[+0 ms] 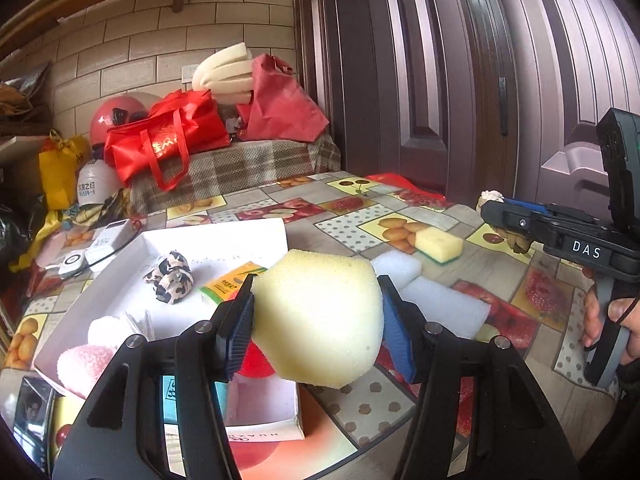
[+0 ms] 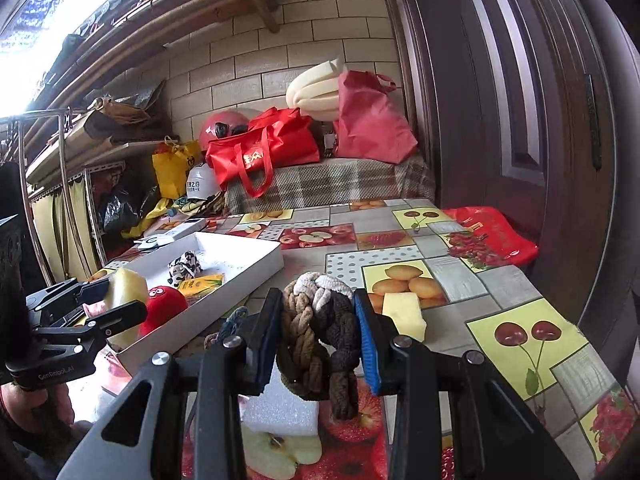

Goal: Organize soft objects
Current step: 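Carry the yellow sponge and braided rope into the box and release both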

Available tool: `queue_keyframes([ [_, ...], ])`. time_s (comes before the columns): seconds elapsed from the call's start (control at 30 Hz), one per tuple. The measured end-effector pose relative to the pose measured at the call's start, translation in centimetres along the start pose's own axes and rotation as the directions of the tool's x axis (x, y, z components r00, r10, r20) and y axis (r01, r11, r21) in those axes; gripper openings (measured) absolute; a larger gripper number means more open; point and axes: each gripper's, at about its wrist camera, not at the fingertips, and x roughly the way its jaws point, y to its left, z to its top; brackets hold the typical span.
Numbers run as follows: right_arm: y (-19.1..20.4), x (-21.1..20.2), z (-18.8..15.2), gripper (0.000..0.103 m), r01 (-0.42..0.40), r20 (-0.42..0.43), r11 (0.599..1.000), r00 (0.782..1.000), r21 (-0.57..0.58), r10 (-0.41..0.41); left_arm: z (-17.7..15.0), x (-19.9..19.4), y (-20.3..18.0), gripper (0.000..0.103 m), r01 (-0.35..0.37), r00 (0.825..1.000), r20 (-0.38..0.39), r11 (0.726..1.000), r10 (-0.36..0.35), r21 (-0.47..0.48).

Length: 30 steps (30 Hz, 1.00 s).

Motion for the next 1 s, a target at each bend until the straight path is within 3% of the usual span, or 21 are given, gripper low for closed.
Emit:
queue_keyframes([
  [0.37, 2.2, 2.7, -0.2, 0.035, -0.037, -0.021, 0.999, 0.999, -0.003, 0.037, -0.1, -0.3, 1.6, 0.057, -0.041, 0.999, 0.031, 0.998, 0.042, -0.045],
  [1.0, 9.6, 4.9, -0.7, 0.036, -0.154, -0.057, 0.974, 0.988, -0.164, 0.146, -0.7, -0.2, 7.9, 0.058, -0.187, 0.981, 0.033, 0.973, 0.193, -0.135],
])
